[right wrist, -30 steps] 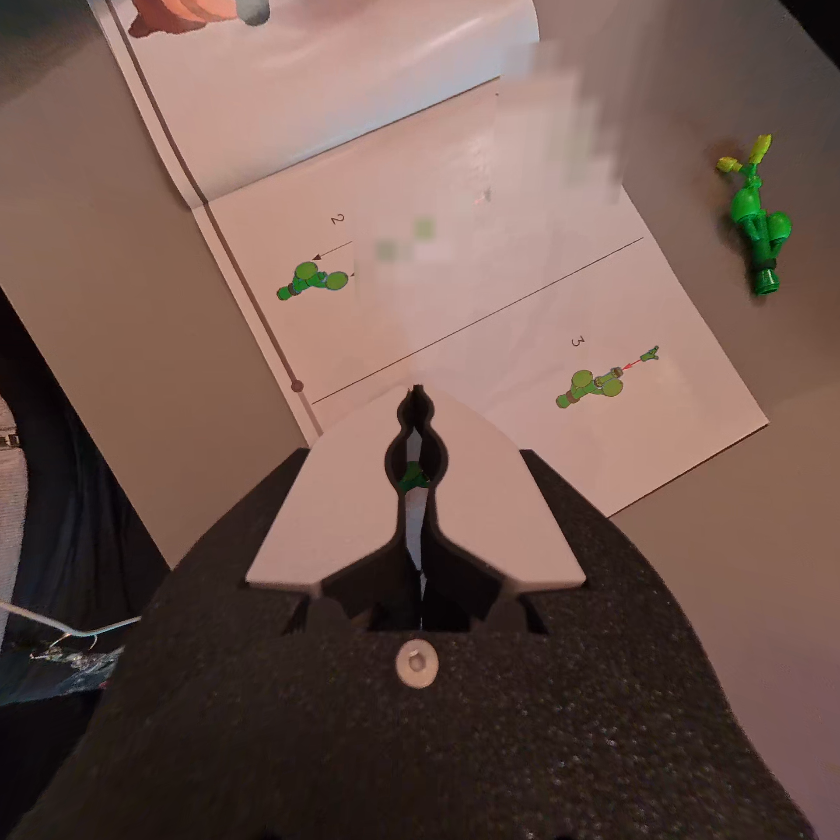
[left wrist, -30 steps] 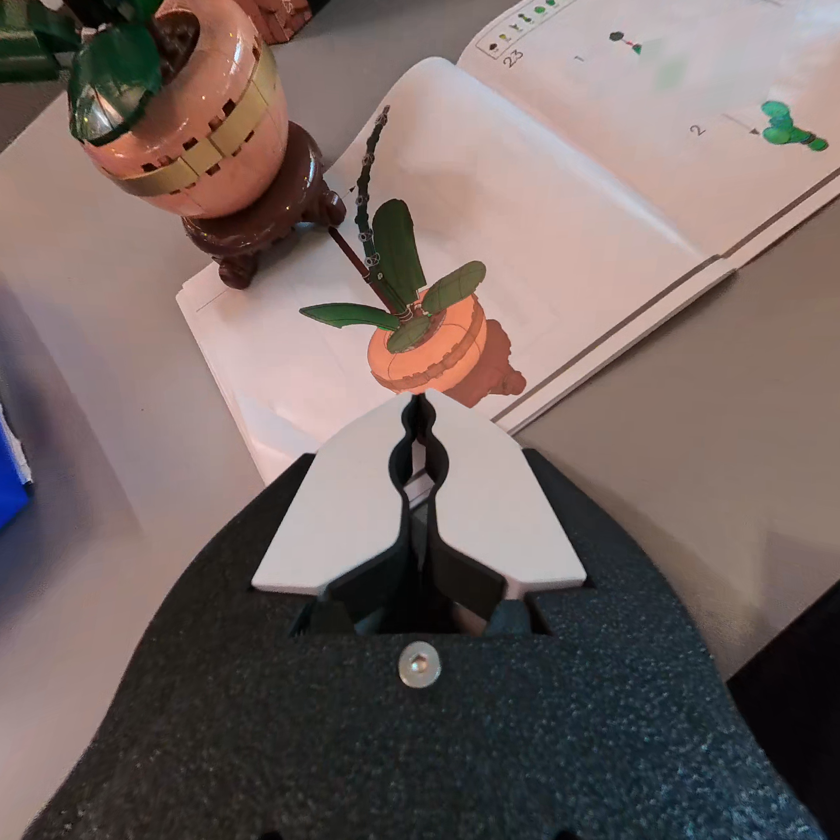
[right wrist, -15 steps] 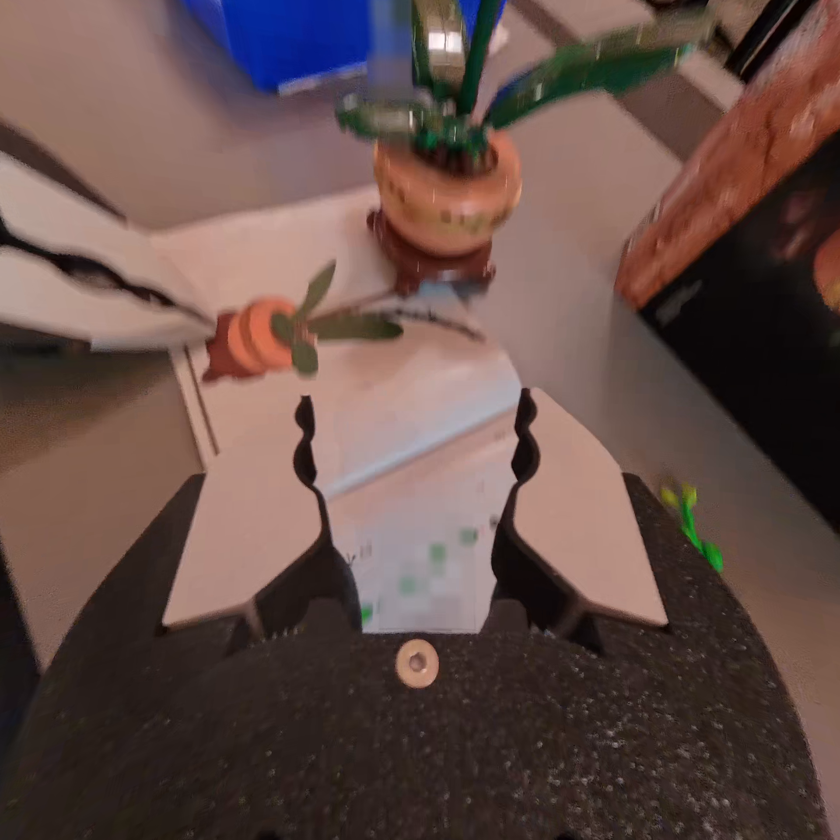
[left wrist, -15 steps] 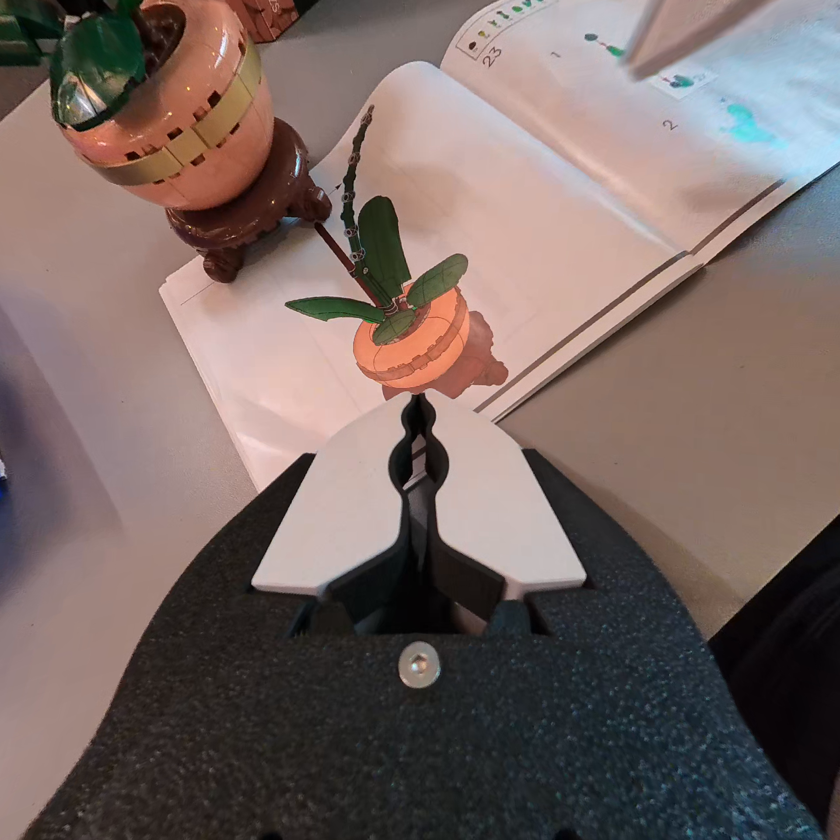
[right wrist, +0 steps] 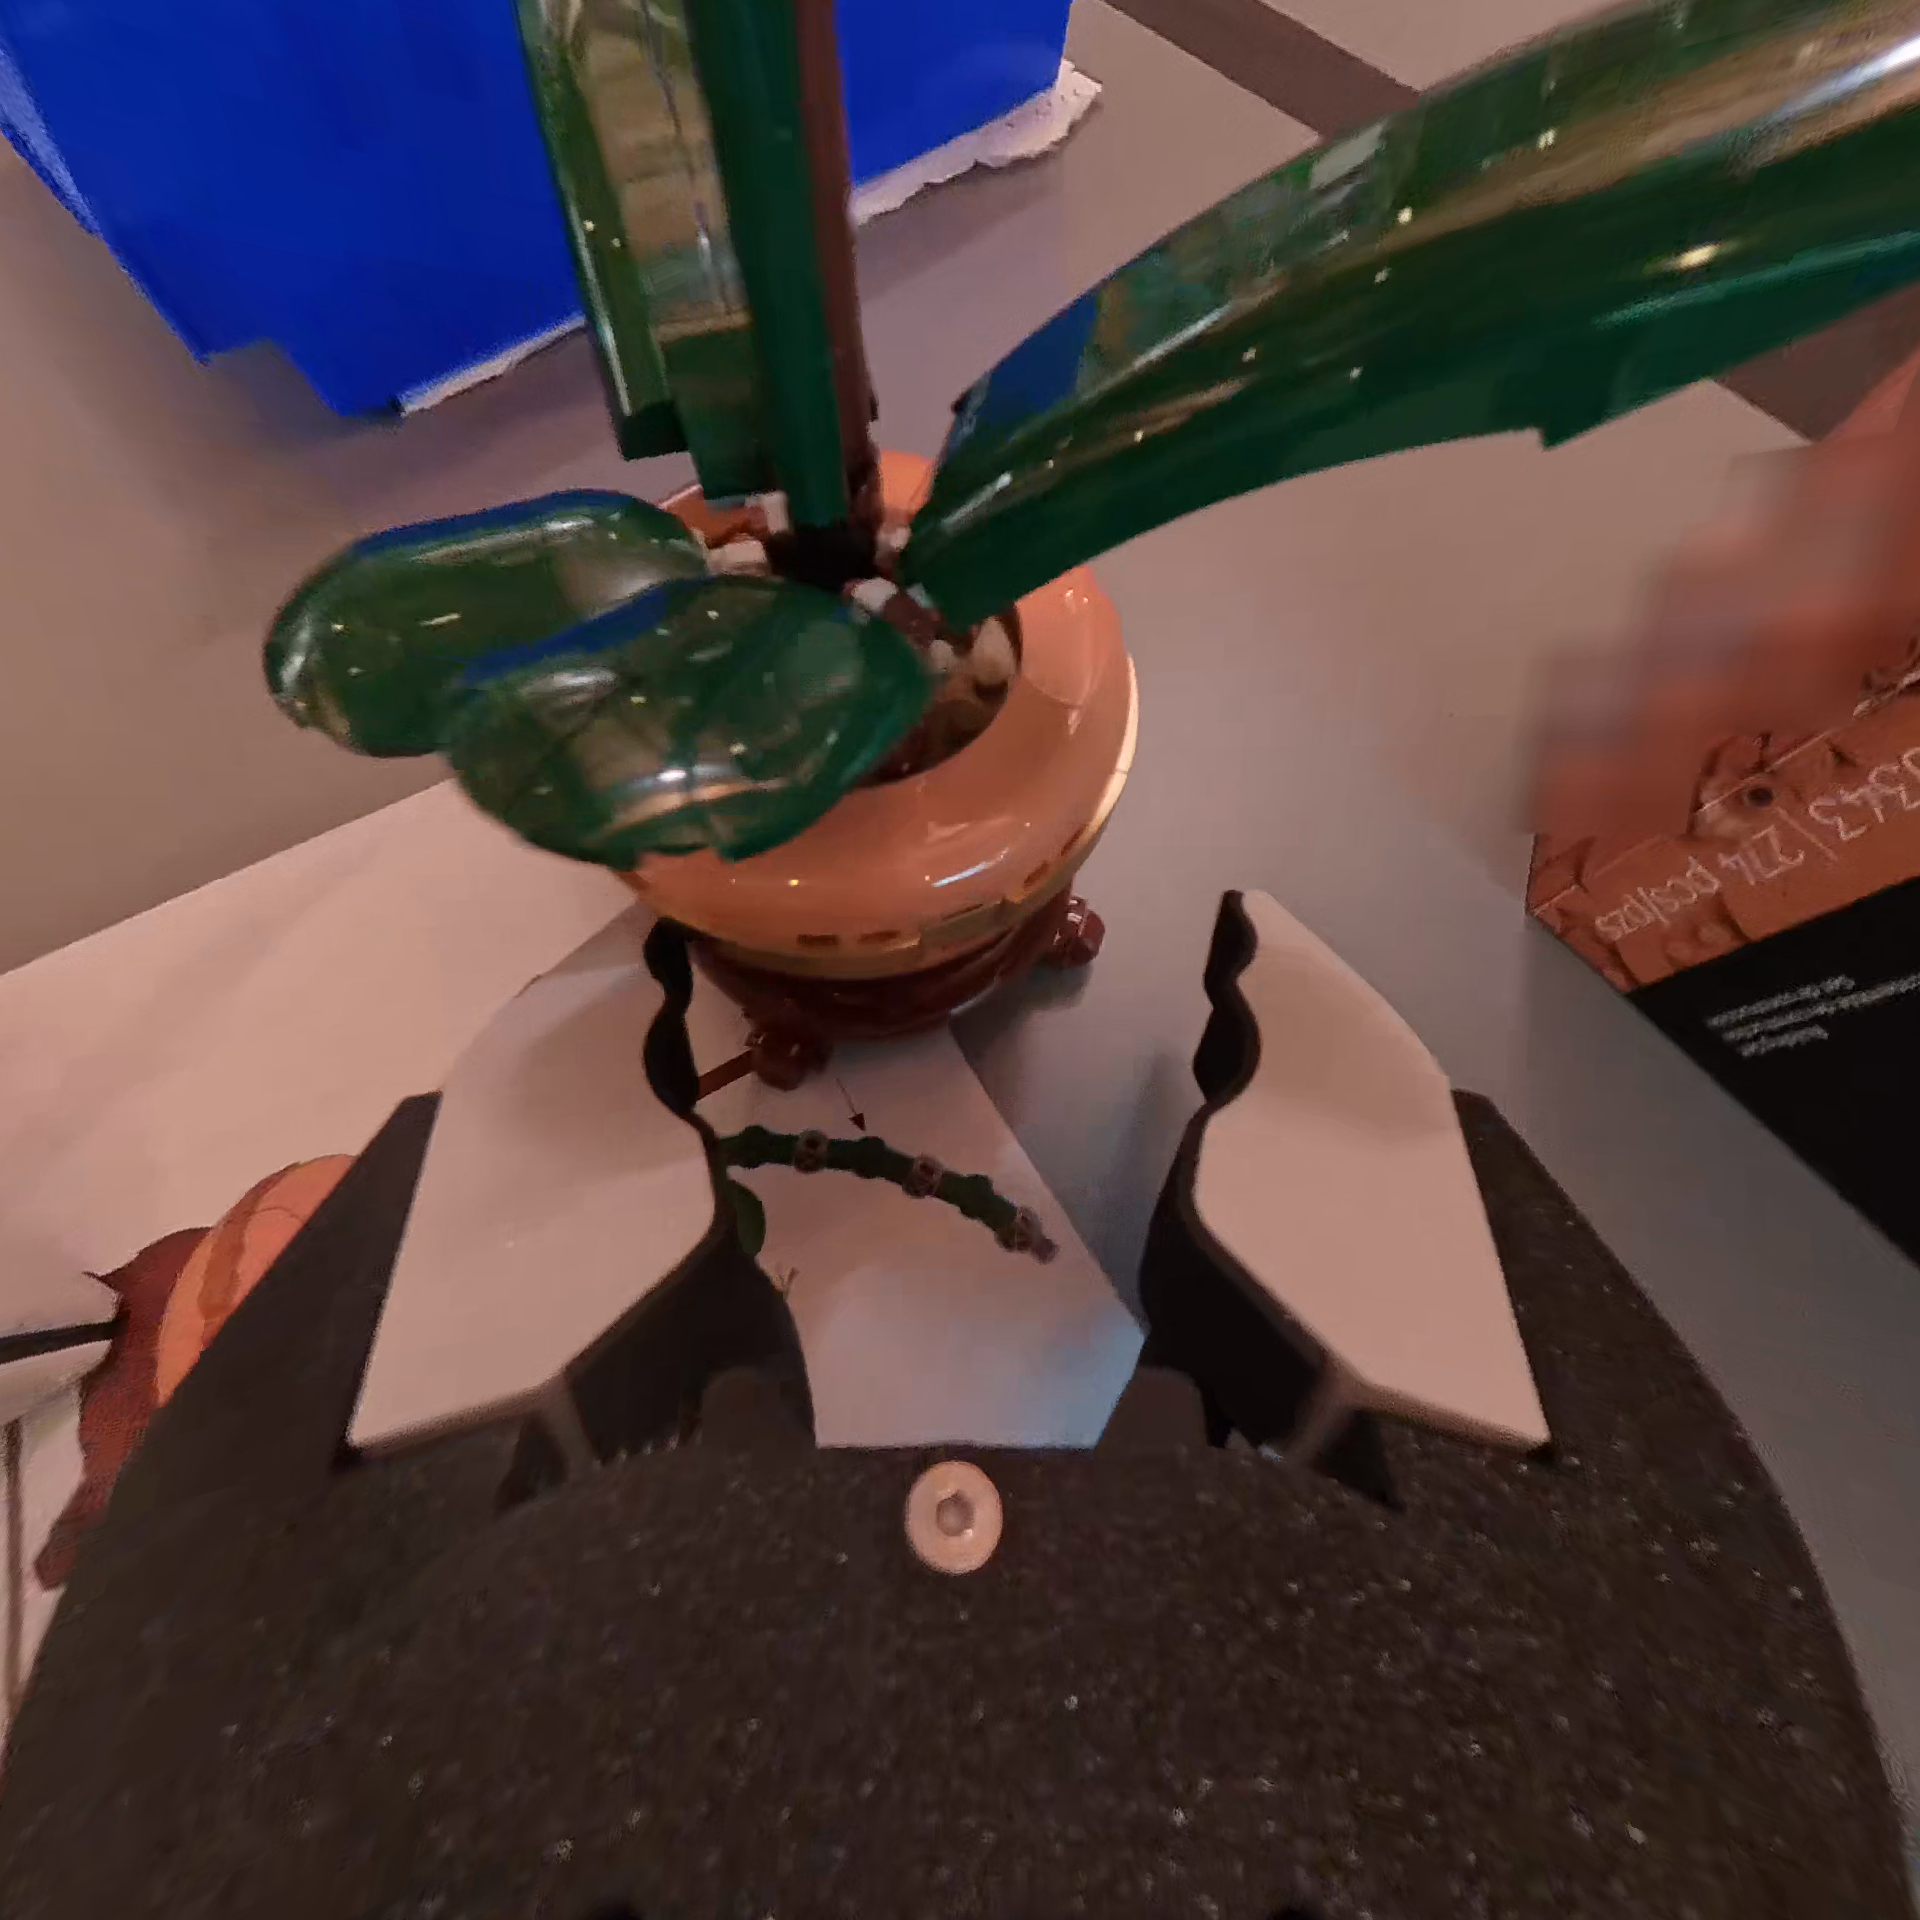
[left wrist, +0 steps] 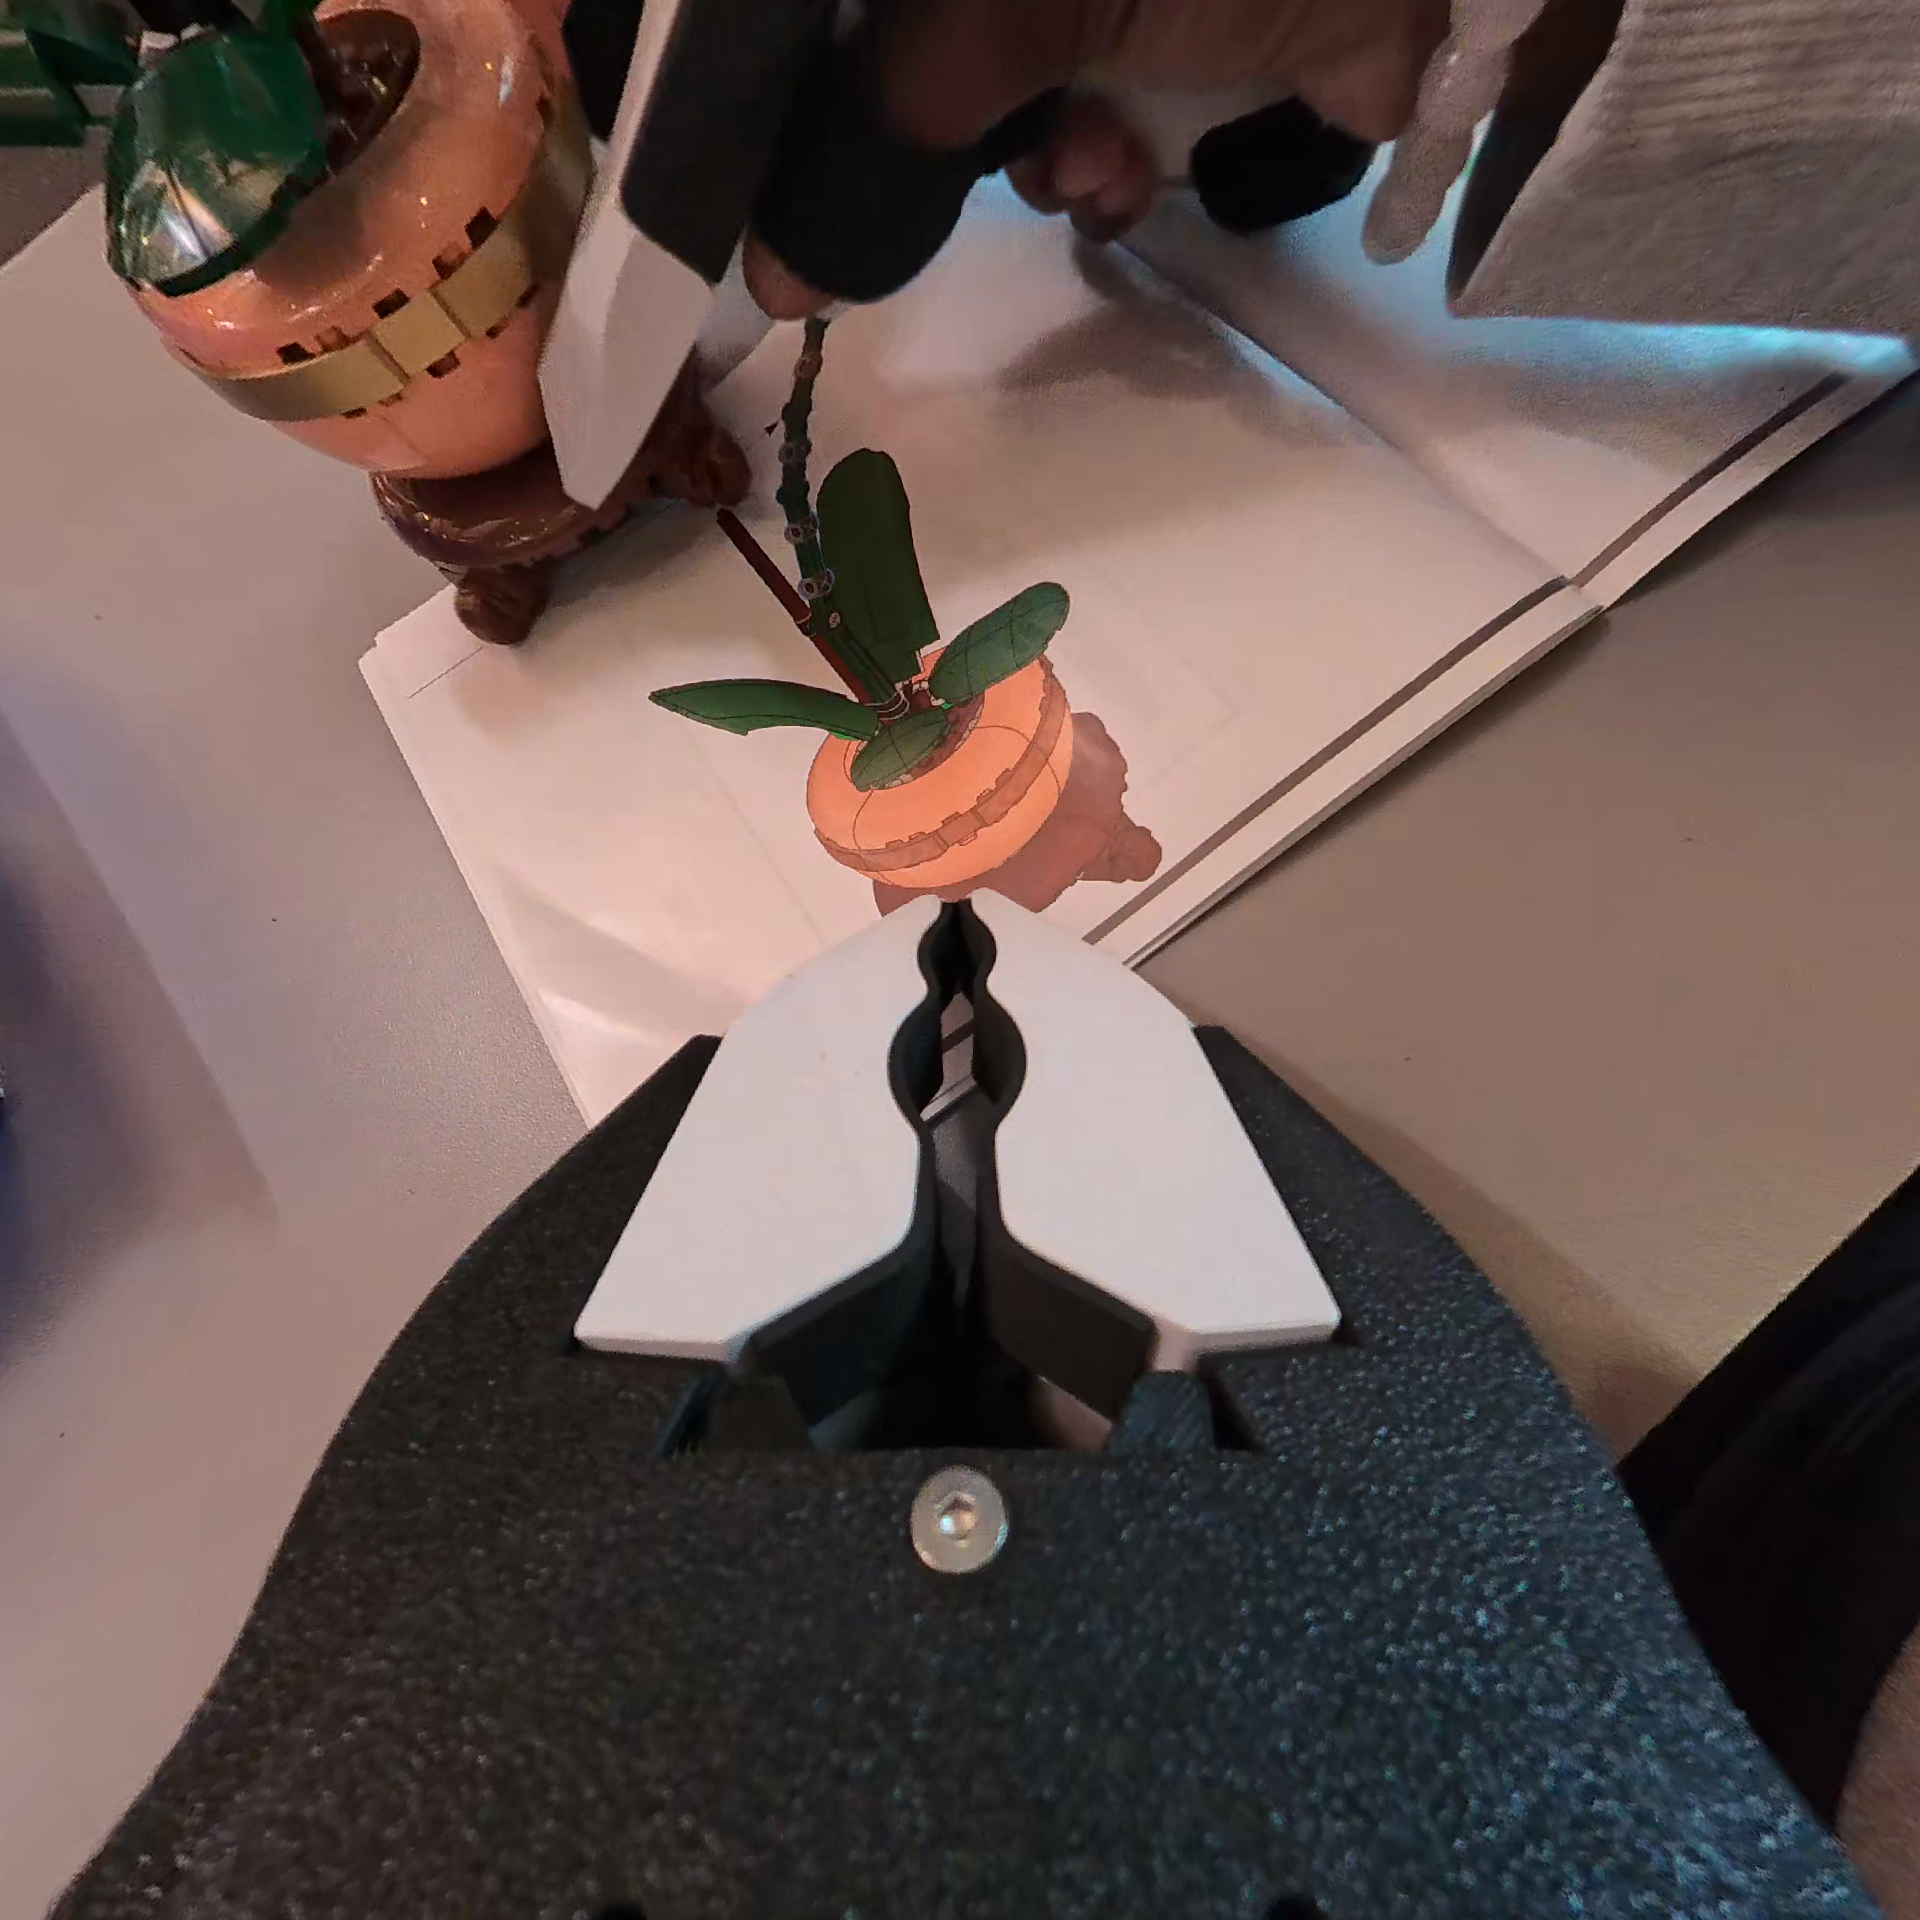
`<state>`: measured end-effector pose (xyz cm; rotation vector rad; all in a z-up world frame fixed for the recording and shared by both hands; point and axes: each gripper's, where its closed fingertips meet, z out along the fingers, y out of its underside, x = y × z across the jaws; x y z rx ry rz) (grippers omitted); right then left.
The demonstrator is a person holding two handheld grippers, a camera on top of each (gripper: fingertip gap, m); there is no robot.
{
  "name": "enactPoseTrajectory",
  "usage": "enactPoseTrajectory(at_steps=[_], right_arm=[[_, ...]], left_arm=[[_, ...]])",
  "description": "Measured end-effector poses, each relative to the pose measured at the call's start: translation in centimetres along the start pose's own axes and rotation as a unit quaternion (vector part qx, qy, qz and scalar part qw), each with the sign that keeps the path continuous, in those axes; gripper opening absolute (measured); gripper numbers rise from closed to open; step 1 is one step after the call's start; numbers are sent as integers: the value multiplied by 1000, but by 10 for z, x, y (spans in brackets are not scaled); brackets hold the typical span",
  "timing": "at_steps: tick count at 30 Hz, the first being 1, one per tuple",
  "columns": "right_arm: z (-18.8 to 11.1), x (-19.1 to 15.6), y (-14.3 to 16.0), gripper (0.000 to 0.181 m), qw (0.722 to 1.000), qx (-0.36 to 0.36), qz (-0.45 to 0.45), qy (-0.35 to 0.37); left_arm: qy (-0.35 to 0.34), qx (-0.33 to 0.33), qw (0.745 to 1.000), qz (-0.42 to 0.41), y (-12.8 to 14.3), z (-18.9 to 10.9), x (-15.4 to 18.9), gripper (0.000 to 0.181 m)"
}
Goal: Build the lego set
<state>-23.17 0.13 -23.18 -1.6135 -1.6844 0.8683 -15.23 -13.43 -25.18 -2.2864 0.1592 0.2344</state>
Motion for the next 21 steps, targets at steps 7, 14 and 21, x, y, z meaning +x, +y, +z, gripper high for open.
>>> enactPoseTrajectory(at_steps=[7,14,21], right_arm=[[2,26,-6,86,998,-6,-57,0],[5,40,-8,70,998,-18,-52,3],[-71,-52,67,23,981,-120,24,-149]], left_arm=[[-3,0,1000,3,0,0,0,0],[-1,-1,1000,-3,0,0,0,0],[-7,3,1000,-7,-1,-4,3,5]])
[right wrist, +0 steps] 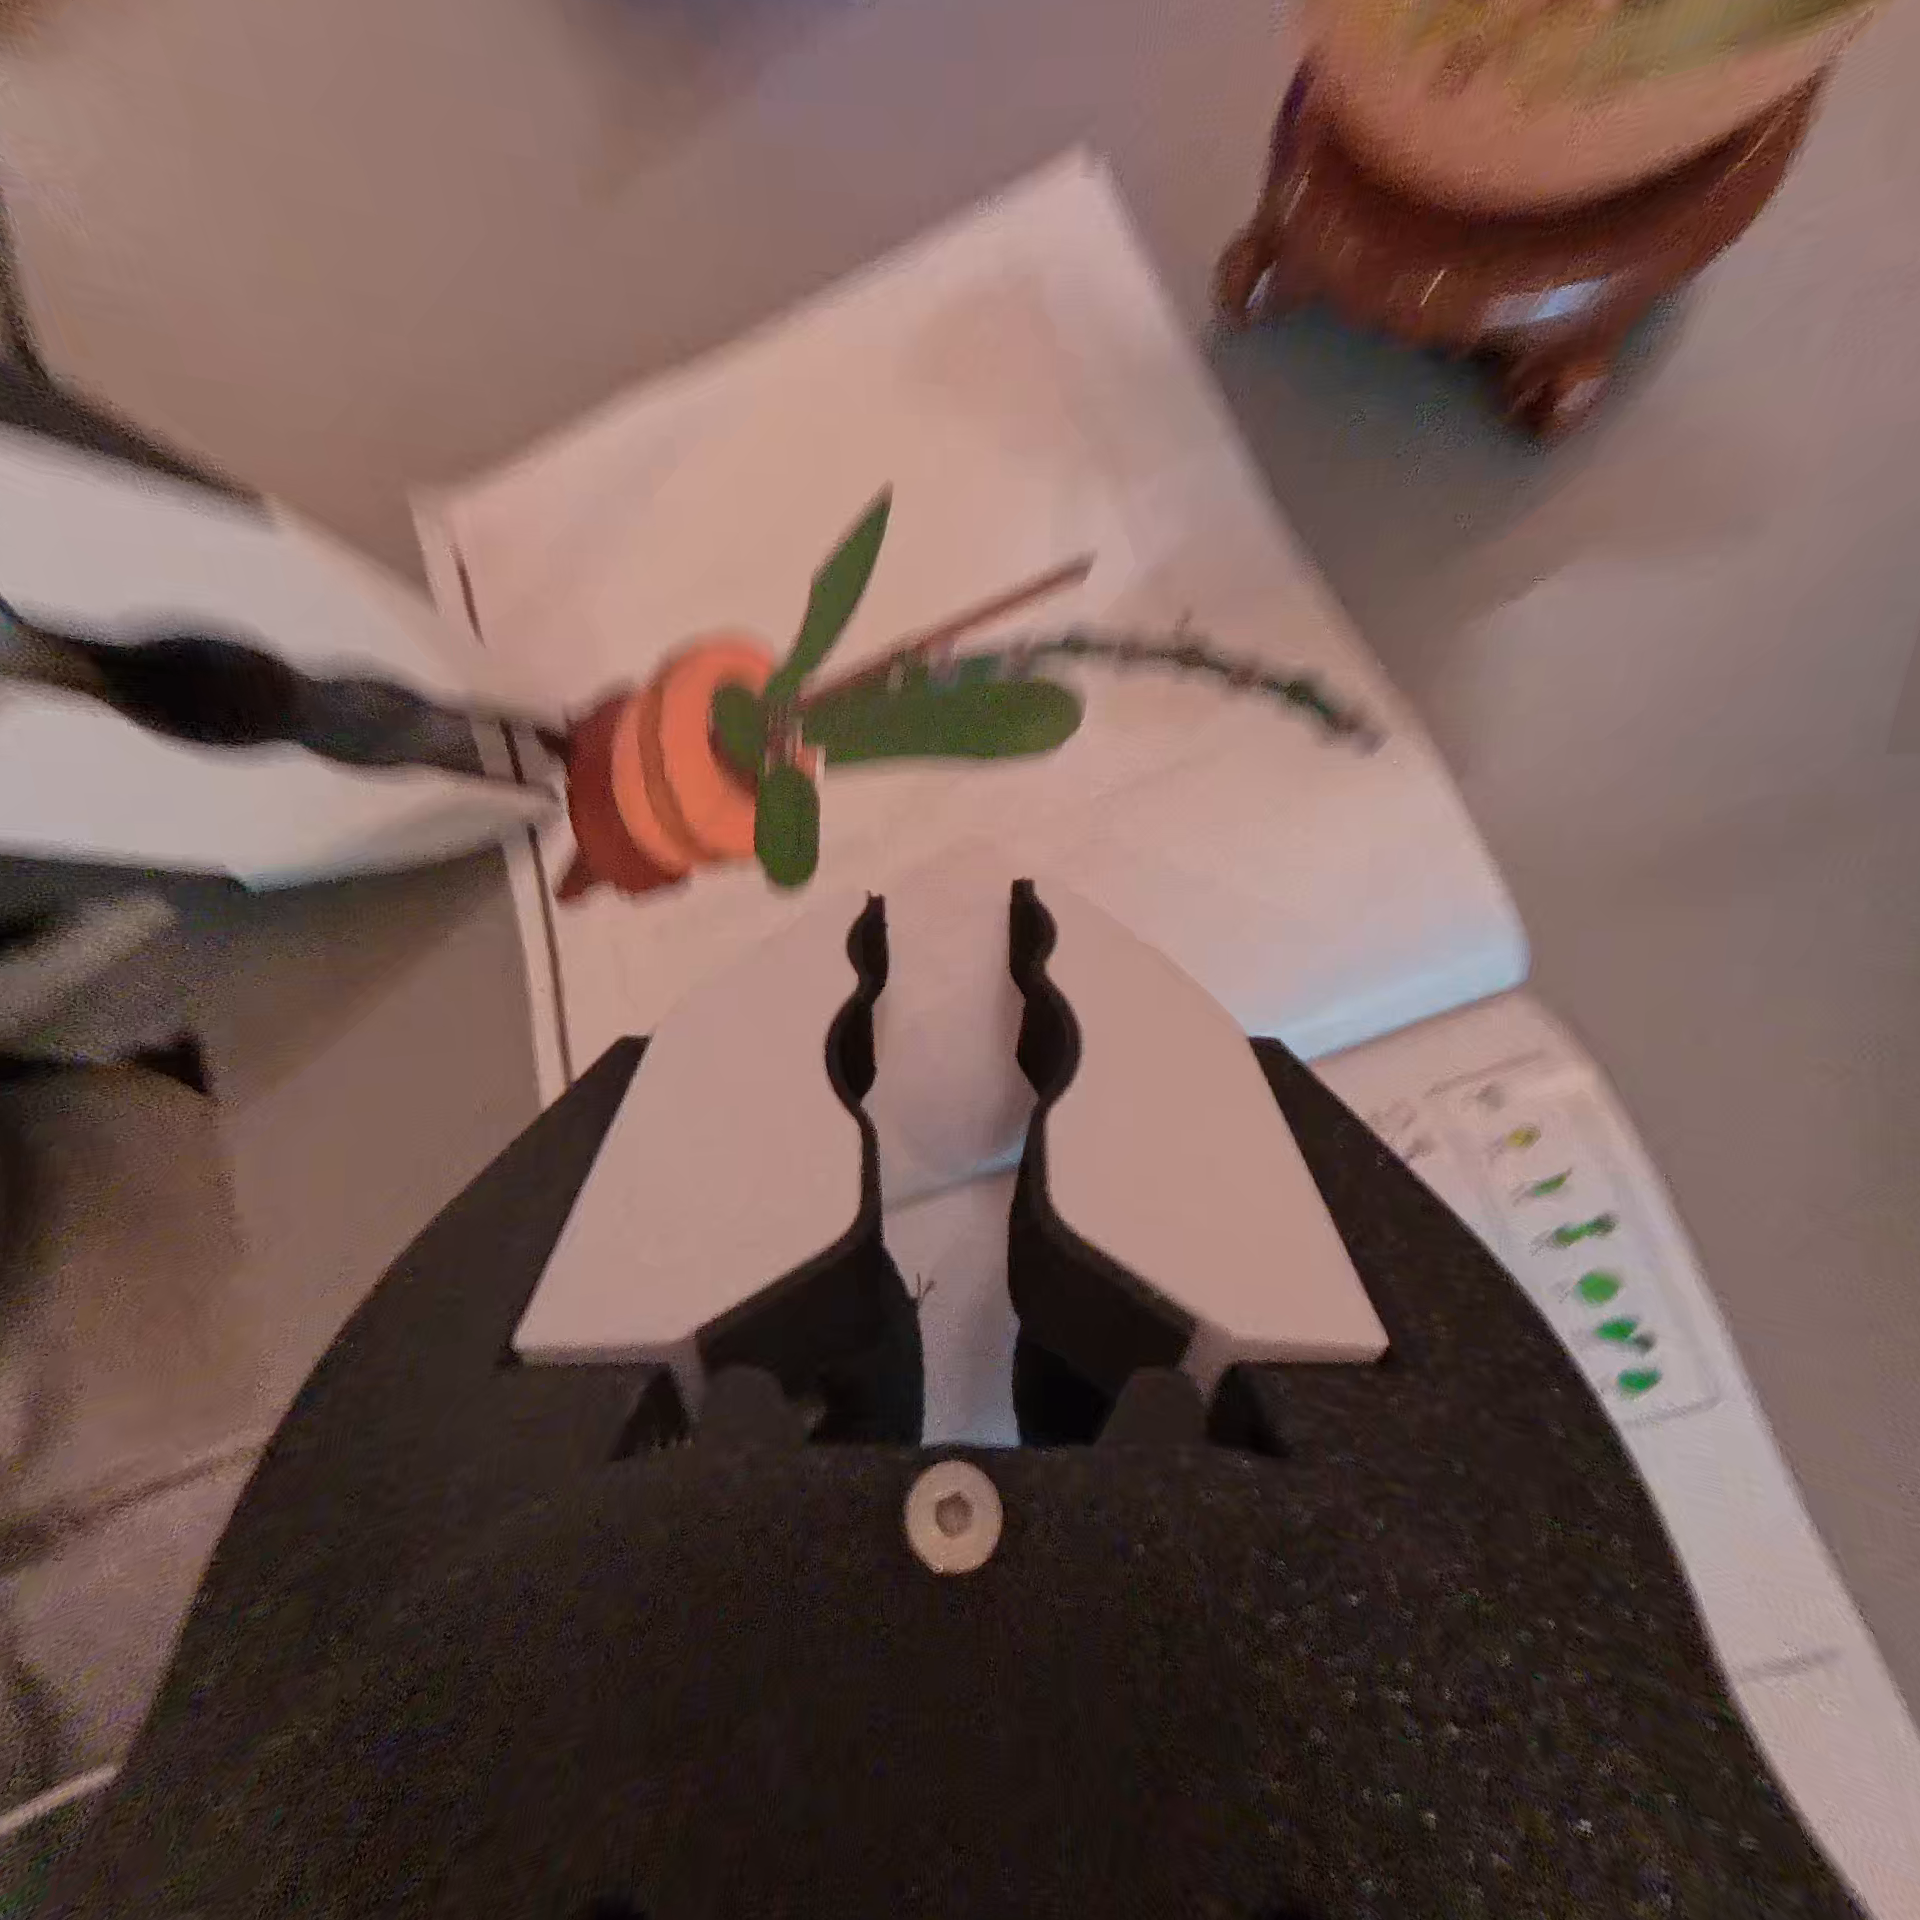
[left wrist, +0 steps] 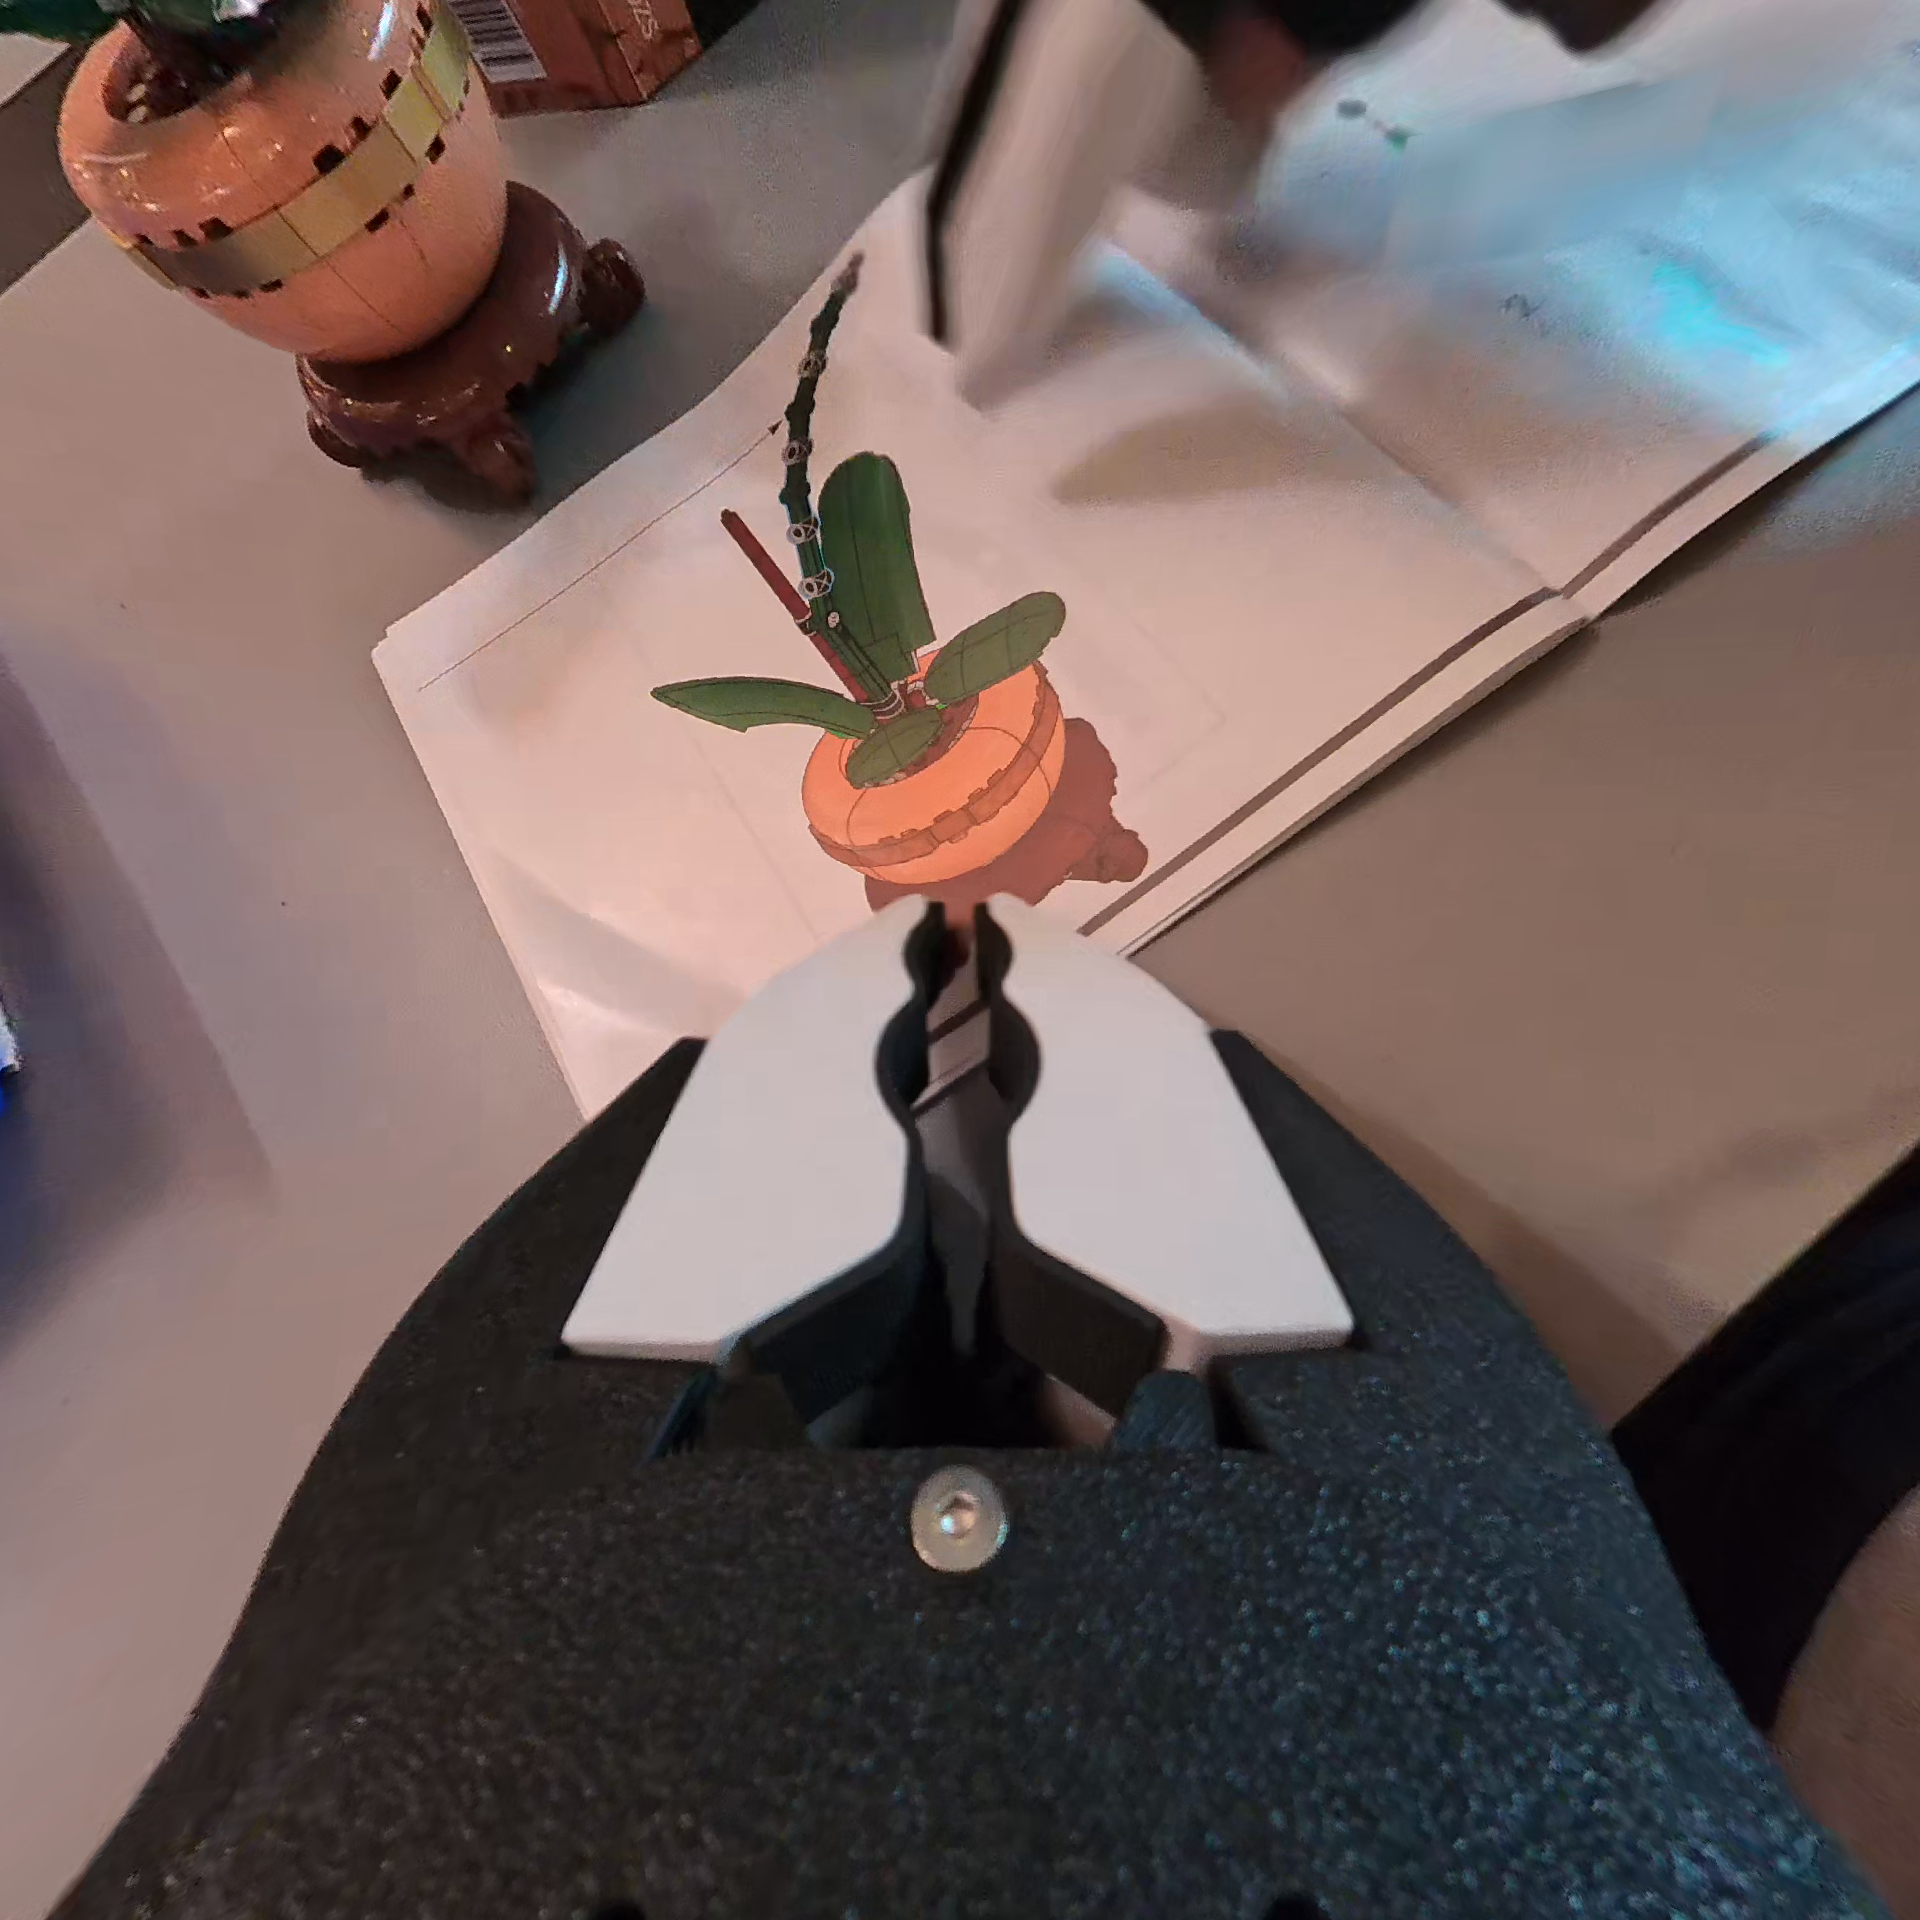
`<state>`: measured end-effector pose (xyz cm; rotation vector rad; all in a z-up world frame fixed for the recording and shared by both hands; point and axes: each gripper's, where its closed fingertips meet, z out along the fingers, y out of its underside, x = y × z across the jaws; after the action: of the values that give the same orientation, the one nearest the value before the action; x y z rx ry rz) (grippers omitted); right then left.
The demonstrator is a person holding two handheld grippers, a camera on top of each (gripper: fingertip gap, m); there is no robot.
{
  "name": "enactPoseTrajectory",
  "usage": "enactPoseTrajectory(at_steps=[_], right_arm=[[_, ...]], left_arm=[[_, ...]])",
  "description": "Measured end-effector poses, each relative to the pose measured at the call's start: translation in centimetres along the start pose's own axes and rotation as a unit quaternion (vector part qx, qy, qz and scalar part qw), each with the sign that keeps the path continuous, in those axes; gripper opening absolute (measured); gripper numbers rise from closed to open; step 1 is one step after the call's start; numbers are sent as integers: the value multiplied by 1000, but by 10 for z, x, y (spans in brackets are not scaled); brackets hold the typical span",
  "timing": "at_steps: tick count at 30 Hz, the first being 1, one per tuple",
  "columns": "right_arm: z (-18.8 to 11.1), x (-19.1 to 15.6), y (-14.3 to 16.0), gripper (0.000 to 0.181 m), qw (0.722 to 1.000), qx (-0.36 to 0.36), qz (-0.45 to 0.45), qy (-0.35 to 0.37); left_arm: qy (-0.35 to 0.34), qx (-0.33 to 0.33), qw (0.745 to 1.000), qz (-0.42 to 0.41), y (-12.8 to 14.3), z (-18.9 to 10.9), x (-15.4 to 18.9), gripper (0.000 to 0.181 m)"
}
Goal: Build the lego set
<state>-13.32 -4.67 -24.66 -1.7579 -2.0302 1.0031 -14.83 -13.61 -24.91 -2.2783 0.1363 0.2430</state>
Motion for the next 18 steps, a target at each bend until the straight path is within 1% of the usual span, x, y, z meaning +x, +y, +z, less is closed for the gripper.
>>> enactPoseTrajectory(at_steps=[1,2,3,4,5,6,8,9,10,11,12,13,14,15,16,17,18], right_arm=[[3,-4,11,28,999,-9,-30,19],[3,-11,12,21,997,12,-65,30],[4,-18,15,18,994,19,-103,30],[5,-28,17,2,989,28,-144,17],[5,-33,19,0,984,33,-173,14],[4,-41,23,0,979,28,-200,-7],[-2,-61,37,1,971,1,-219,-100],[-6,-66,43,2,965,-7,-224,-133],[-9,-65,46,4,962,-10,-234,-140],[-13,-56,46,4,968,-6,-227,-107],[-23,-54,45,4,972,14,-222,-82],[-37,-58,41,4,973,52,-212,-69],[-54,-54,39,5,976,89,-195,-36],[-70,-41,41,5,977,106,-182,17],[-87,-15,50,5,975,105,-172,93],[-105,18,63,6,968,90,-151,182],[-116,44,81,5,963,64,-118,235]], left_arm=[[6,7,1000,-6,-2,-3,2,12],[8,20,1000,-14,-6,-7,3,15],[6,34,999,-19,-11,-12,3,17],[0,45,999,-18,-16,-18,1,17],[-10,50,999,-11,-19,-24,-1,17],[-25,47,999,4,-21,-28,-6,18],[-52,19,997,54,-18,-30,-15,19],[-55,-7,995,80,-12,-26,-18,20],[-46,-44,994,93,-2,-19,-17,20],[-28,-78,992,92,8,-12,-13,17],[-10,-83,993,81,10,-8,-6,7],[-3,-71,995,76,7,-5,-2,4],[-7,-66,994,88,6,-3,-1,3],[-10,-62,992,109,4,-2,-2,2],[-10,-58,990,131,3,0,-3,2],[-6,-53,987,153,0,4,-4,2],[2,-47,984,173,-2,7,-6,2]])
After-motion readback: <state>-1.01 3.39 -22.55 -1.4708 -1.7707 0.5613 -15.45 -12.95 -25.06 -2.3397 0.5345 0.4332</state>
